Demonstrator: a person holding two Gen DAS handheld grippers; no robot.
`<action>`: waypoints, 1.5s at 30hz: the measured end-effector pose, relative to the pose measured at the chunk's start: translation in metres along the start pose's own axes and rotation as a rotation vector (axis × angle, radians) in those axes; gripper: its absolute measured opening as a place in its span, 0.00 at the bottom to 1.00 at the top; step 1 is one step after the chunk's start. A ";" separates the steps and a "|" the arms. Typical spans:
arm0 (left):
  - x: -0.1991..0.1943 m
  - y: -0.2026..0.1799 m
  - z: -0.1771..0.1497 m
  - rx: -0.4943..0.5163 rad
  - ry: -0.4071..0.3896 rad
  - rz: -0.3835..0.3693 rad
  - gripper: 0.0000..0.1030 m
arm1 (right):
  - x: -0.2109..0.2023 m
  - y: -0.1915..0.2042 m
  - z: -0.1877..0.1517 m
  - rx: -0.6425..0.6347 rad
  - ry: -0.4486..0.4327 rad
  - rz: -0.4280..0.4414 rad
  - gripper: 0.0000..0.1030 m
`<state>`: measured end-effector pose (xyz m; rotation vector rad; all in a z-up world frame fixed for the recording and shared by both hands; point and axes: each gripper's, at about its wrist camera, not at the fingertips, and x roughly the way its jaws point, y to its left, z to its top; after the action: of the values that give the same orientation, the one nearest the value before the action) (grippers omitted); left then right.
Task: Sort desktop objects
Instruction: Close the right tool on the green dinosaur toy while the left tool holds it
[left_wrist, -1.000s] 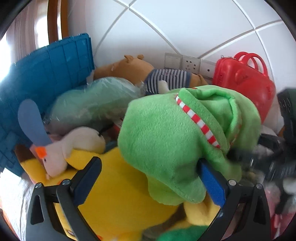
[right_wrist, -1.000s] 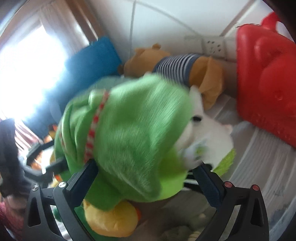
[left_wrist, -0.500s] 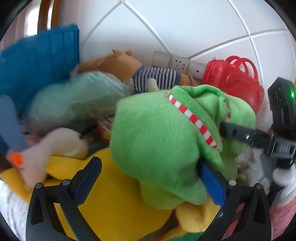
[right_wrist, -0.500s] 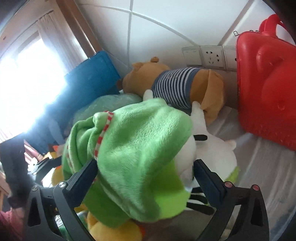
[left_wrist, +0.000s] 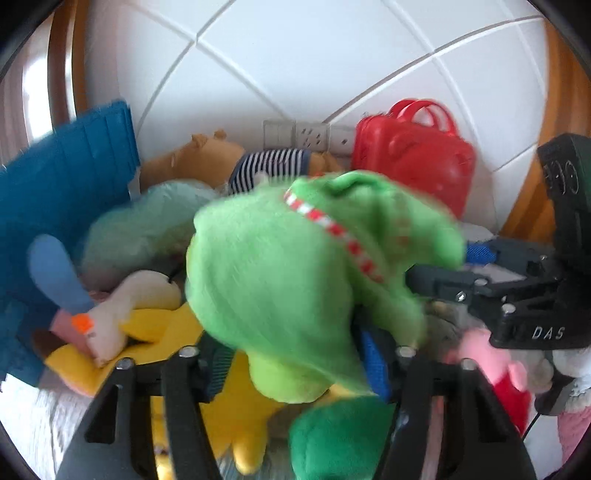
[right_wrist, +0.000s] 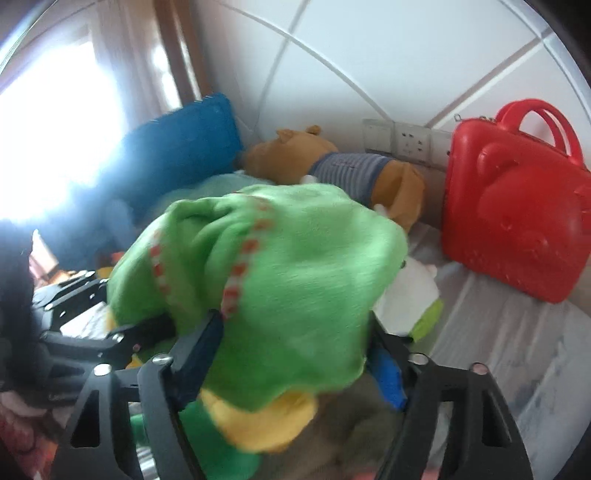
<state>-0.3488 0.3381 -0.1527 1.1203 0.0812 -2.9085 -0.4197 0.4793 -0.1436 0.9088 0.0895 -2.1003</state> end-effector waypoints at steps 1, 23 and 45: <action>-0.012 -0.005 0.000 0.015 -0.008 -0.007 0.42 | -0.004 0.008 -0.001 -0.006 -0.003 0.012 0.52; -0.017 0.035 -0.008 -0.104 0.061 0.007 0.89 | -0.051 -0.008 -0.022 0.217 -0.007 -0.189 0.99; 0.105 0.035 0.000 -0.049 0.088 -0.145 1.00 | 0.093 -0.078 0.011 0.369 0.045 0.072 1.00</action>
<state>-0.4256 0.3030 -0.2243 1.2853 0.2439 -2.9617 -0.5192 0.4646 -0.2133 1.1575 -0.3134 -2.0643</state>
